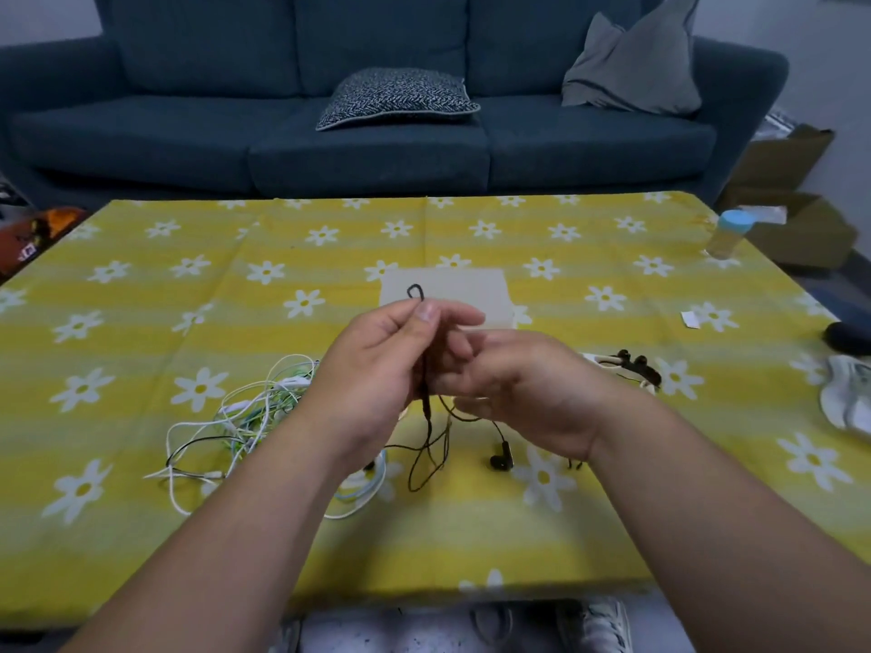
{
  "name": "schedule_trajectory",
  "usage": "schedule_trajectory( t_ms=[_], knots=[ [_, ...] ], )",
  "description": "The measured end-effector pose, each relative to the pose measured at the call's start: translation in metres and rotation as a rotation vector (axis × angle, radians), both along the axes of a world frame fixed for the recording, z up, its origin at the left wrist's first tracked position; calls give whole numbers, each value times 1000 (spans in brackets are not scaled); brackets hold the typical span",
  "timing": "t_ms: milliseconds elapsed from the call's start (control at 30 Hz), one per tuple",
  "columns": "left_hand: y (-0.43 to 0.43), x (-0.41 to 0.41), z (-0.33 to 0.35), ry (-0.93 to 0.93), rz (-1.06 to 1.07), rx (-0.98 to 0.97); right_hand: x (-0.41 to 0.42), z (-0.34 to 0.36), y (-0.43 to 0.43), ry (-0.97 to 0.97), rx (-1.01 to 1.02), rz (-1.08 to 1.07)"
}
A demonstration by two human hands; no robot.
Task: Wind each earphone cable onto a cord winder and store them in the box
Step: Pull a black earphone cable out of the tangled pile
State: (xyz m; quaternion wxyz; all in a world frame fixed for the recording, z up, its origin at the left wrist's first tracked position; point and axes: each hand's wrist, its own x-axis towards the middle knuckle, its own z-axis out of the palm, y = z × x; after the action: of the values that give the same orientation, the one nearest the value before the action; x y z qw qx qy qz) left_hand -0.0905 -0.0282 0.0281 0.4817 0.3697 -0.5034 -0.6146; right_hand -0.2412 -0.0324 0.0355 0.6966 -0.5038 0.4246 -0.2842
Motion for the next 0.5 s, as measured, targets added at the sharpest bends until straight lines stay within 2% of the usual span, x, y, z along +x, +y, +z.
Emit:
schedule_trajectory(
  t_ms=[67, 133, 233, 300, 400, 500],
  knots=[
    [0, 0, 5, 145, 20, 38, 3, -3, 0, -18, -35, 73],
    [-3, 2, 6, 228, 97, 21, 3, -4, 3, 73, -63, 159],
    [-10, 8, 0, 120, 243, 18, 3, -3, 8, 208, -136, 185],
    [-11, 9, -4, 26, 264, 108, 5, 1, 8, 209, -249, 61],
    [-6, 8, -7, -138, 33, 247, 3, 5, 1, 78, -344, -195],
    [2, 7, -7, -276, -121, 195, -3, 9, -5, -89, -339, -403]
  ],
)
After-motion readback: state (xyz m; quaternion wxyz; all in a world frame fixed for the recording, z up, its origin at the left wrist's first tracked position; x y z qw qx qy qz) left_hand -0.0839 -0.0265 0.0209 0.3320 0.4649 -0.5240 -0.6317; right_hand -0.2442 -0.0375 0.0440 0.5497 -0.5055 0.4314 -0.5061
